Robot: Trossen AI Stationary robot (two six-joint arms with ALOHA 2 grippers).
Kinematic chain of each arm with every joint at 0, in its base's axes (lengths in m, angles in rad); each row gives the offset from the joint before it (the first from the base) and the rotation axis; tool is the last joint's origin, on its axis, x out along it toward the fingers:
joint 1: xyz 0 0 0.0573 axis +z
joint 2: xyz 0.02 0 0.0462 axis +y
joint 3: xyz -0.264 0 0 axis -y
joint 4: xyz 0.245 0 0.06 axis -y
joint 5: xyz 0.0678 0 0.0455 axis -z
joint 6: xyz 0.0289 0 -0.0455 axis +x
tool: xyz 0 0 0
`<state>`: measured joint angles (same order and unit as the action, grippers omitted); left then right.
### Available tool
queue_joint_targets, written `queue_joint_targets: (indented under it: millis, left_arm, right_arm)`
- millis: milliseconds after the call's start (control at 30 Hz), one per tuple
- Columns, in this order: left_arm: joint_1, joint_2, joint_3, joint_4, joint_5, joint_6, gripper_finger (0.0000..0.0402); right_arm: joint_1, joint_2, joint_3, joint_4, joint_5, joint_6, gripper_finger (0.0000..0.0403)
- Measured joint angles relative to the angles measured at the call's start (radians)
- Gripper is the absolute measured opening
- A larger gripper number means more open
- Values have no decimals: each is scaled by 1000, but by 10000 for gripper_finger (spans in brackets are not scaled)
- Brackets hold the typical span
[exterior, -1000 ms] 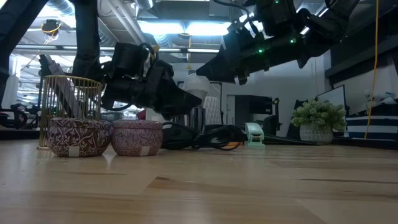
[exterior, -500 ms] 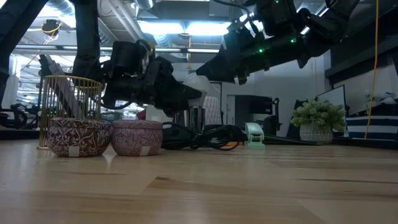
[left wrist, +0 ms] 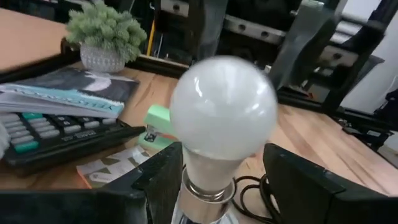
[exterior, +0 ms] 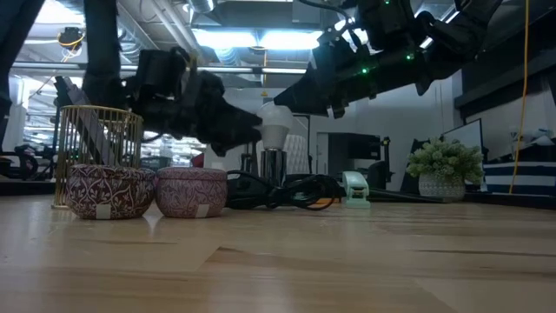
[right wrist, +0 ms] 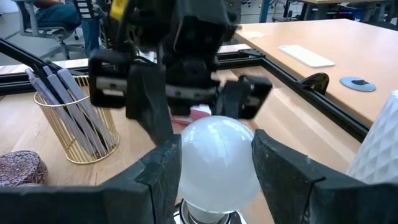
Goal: Screw lightbulb
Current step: Insert the white lightbulb into the silver lamp
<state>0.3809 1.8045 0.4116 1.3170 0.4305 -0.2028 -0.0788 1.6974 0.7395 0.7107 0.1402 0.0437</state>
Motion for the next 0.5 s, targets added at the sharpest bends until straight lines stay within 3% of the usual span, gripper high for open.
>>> queue_joint_targets:
  millis: [267, 500]
  left_arm:
    - [-5, -133, -70, 0, 1, -63, 214]
    - [-45, -148, -70, 2, 1, -209, 214]
  right_arm:
    - [0, 0, 0, 2, -1, 0, 195]
    - [0, 0, 0, 3, -1, 2, 195]
